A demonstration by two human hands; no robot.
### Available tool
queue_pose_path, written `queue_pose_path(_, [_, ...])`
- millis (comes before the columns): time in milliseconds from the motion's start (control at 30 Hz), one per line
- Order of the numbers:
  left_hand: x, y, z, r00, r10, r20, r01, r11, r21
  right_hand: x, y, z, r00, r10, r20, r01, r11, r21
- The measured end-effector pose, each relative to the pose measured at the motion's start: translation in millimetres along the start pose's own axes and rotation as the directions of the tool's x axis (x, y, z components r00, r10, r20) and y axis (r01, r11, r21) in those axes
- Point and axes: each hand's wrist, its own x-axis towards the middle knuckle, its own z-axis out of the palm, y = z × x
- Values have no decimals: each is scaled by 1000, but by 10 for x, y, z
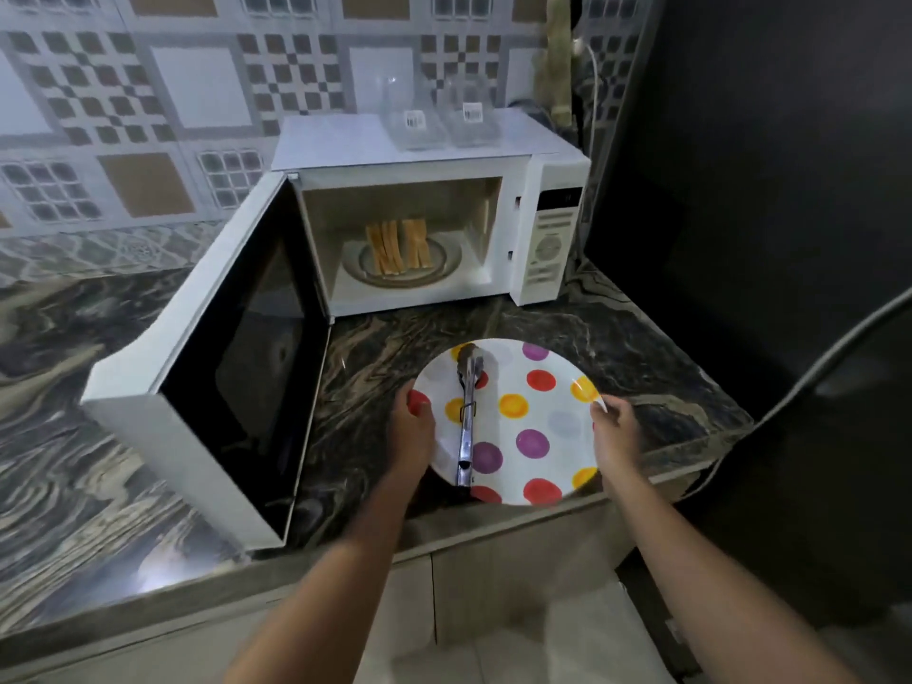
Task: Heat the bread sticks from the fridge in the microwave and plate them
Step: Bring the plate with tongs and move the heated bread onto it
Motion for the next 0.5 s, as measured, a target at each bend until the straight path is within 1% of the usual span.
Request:
queue_pose_path(233, [530, -83, 104, 999, -2, -42, 7, 990, 142, 570, -51, 454, 999, -34, 39, 39, 989, -145])
queue_pose_path(333, [614, -99, 200, 997, -26, -75, 38, 984, 173, 807, -70, 539, 997, -20, 68, 35, 974, -224])
queue_pose_path(400, [704, -127, 267, 995, -2, -100, 25, 972, 233, 957, -85, 567, 994, -15, 105, 42, 966, -255])
queue_pose_path(500, [830, -179, 397, 992, -27, -125, 64, 951, 302, 1156, -116, 590, 991, -43, 130, 80, 952, -296])
